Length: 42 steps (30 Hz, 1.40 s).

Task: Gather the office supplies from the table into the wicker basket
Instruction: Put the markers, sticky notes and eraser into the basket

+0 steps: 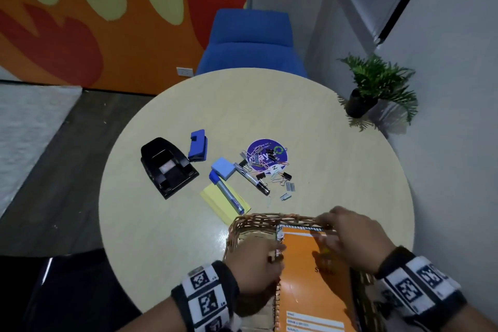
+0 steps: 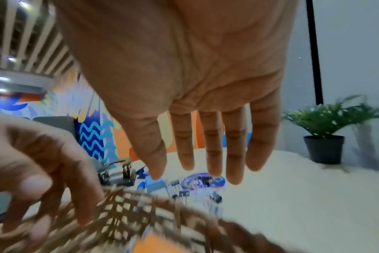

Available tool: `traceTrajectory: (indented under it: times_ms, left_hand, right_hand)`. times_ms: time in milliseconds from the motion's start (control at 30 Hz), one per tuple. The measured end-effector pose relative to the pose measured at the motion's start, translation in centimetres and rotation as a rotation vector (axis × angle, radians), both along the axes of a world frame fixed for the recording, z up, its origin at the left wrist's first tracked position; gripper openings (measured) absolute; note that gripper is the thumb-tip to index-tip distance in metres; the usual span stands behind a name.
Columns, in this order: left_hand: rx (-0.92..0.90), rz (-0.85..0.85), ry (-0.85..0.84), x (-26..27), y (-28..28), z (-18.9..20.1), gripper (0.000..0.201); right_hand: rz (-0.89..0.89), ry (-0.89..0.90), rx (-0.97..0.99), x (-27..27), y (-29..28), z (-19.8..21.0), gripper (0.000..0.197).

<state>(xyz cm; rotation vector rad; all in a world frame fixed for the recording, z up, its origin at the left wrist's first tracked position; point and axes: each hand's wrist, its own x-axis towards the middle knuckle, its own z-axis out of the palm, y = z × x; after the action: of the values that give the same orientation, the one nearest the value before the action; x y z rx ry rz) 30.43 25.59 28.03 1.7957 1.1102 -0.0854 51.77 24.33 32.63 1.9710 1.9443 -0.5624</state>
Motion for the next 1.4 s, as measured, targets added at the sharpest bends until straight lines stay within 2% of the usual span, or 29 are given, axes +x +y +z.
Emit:
traceTrajectory:
  times_ms: [100, 233, 367, 500, 567, 667, 833, 1000, 1067, 1167, 1267, 1333, 1400]
  left_hand:
    - [0.159, 0.212, -0.054, -2.5, 5.3, 1.4, 0.026]
    - [0.390, 0.324, 0.131, -4.7, 14.1, -0.6, 0.031]
    - [0.381, 0.257, 0.315, -3.7, 20.3, -4.2, 0.046]
    - [0.327, 0.174, 0.467, -2.6, 21.9, -7.5, 0.059]
    - [0.313, 0.192, 0.510, -2.4, 22.2, -8.5, 0.060]
    - [0.350, 0.229, 0.493, -2.3, 22.8, -9.0, 0.051]
    - [0.438, 0.263, 0.326, -3.5, 21.2, -6.3, 0.053]
    - [0.417, 0.433, 0.043, -6.3, 16.3, -1.4, 0.062]
    - [0.386, 0.511, -0.045, -8.1, 13.8, -0.2, 0.062]
    - [0.275, 0.656, -0.185, -10.5, 9.6, 1.0, 0.059]
    - [0.194, 0.727, -0.237, -11.8, 5.3, 1.6, 0.058]
    - [0.145, 0.723, -0.241, -11.8, 2.7, 2.0, 0.059]
    - [0.116, 0.715, -0.254, -11.6, 0.8, 2.5, 0.063]
  right_hand:
    - [0.015, 0.038, 0.061, -2.0, 5.1, 0.9, 0.042]
    - [0.018, 0.090, 0.010, -6.4, 11.1, -2.4, 0.031]
    - [0.026, 0.113, -0.145, -10.5, 15.4, -6.5, 0.023]
    - [0.010, 0.004, -0.216, -11.3, 17.5, -9.5, 0.021]
    - [-0.007, -0.041, -0.191, -10.9, 18.1, -10.3, 0.014]
    - [-0.059, -0.102, -0.188, -10.6, 19.1, -11.0, 0.020]
    - [-0.131, -0.091, -0.126, -10.8, 20.5, -10.9, 0.027]
    - [-0.005, -0.084, -0.181, -11.7, 20.9, -9.3, 0.028]
    - [0.097, -0.104, -0.216, -12.0, 20.1, -7.5, 0.039]
    - [0.146, -0.112, -0.213, -11.7, 19.4, -5.7, 0.050]
    - [0.191, -0.176, -0.198, -12.1, 19.6, -6.8, 0.078]
    - [0.174, -0.175, -0.236, -12.7, 20.2, -7.2, 0.086]
    - [0.235, -0.182, -0.278, -12.8, 21.3, -8.0, 0.097]
